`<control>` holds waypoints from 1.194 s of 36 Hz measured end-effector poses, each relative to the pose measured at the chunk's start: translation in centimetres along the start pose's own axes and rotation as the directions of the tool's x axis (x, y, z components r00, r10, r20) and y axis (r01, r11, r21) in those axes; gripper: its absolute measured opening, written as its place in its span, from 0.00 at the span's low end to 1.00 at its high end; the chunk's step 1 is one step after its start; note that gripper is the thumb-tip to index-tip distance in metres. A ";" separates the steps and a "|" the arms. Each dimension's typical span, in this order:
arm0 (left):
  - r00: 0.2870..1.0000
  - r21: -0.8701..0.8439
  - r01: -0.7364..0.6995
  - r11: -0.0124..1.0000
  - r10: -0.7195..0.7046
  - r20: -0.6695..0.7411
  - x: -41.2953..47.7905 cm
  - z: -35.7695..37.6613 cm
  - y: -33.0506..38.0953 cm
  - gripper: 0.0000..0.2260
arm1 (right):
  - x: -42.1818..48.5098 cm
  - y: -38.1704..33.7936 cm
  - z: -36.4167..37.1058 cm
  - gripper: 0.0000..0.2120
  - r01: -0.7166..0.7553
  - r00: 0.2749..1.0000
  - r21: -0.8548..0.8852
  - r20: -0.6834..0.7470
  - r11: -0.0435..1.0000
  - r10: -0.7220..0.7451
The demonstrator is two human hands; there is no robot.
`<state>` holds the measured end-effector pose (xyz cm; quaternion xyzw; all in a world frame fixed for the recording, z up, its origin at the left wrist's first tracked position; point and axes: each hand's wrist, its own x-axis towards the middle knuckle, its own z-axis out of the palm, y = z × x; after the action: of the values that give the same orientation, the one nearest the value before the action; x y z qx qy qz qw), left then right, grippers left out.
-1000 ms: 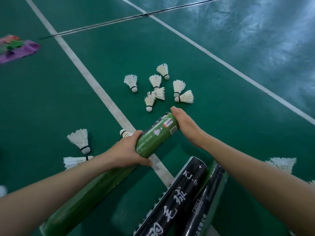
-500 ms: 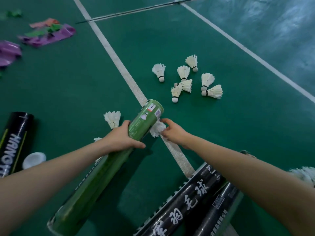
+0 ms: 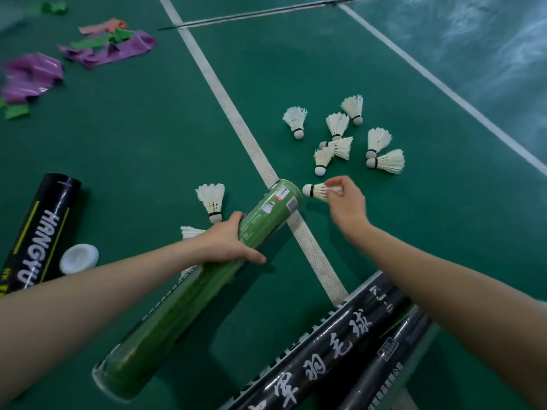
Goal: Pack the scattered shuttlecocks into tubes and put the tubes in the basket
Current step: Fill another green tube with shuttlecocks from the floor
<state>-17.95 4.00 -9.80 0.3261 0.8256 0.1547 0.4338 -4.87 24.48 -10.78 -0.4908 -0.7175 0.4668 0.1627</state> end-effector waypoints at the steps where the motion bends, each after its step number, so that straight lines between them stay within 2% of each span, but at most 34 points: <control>1: 1.000 0.017 -0.017 1.000 0.017 0.015 0.0 0.2 0.3 0.44 | 0.1 -0.3 -0.8 0.10 0.024 1.000 -0.015 0.020 1.000 -0.024; 6: 0.991 0.126 -0.129 0.984 0.123 0.051 -0.1 1.0 1.6 0.46 | -0.1 -0.9 -3.1 0.16 0.099 0.969 -0.061 0.232 0.993 -0.083; 11: 0.972 0.149 -0.237 0.960 0.233 0.041 -0.1 1.3 3.2 0.43 | -1.4 -1.4 -3.9 0.19 0.040 0.926 0.048 0.373 0.998 -0.055; 14: 0.968 0.163 -0.251 0.954 0.249 0.036 -0.1 1.1 3.8 0.40 | -1.1 -1.2 -4.6 0.30 0.078 0.904 0.047 0.417 0.996 -0.090; 16: 0.966 0.164 -0.259 0.952 0.258 0.027 -0.2 0.8 4.1 0.40 | -0.6 -1.1 -5.0 0.39 0.060 0.886 0.067 0.456 0.996 -0.084; 18: 0.963 0.160 -0.267 0.950 0.270 0.008 -0.3 0.7 4.4 0.39 | -0.3 -1.4 -5.2 0.43 0.034 0.858 0.066 0.509 0.997 -0.063; 25: 0.963 0.145 -0.266 0.953 0.268 0.004 -1.2 1.5 4.0 0.39 | -1.4 -2.7 -5.1 0.37 -0.099 0.768 0.132 0.640 0.986 -0.008; 28: 0.965 0.160 -0.256 0.953 0.262 -0.013 -1.4 1.7 3.2 0.36 | -1.6 -1.8 -3.8 0.37 -0.165 0.797 0.116 0.600 0.979 0.063; 30: 0.968 0.166 -0.240 0.956 0.249 -0.030 -1.6 1.9 2.8 0.37 | -2.1 -1.7 -2.8 0.33 -0.115 0.854 0.093 0.518 0.989 0.051; 33: 0.974 0.144 -0.206 0.968 0.217 -0.063 -2.1 2.5 2.2 0.41 | -2.9 -2.1 -1.5 0.23 0.020 0.905 0.081 0.423 0.997 -0.052; 36: 0.978 0.118 -0.181 0.976 0.192 -0.087 -3.0 2.8 1.3 0.43 | -3.2 -2.3 -0.3 0.15 0.099 0.909 0.050 0.403 0.994 -0.111; 43: 0.987 0.086 -0.093 0.992 0.103 -0.123 -5.3 1.1 -2.0 0.45 | -4.2 -4.2 3.2 0.10 0.225 0.860 -0.019 0.475 0.974 -0.189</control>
<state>-15.69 -1.11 -8.24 0.3729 0.8401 0.1631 0.3586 -7.51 18.90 -7.99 -0.2888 -0.8007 0.5246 0.0149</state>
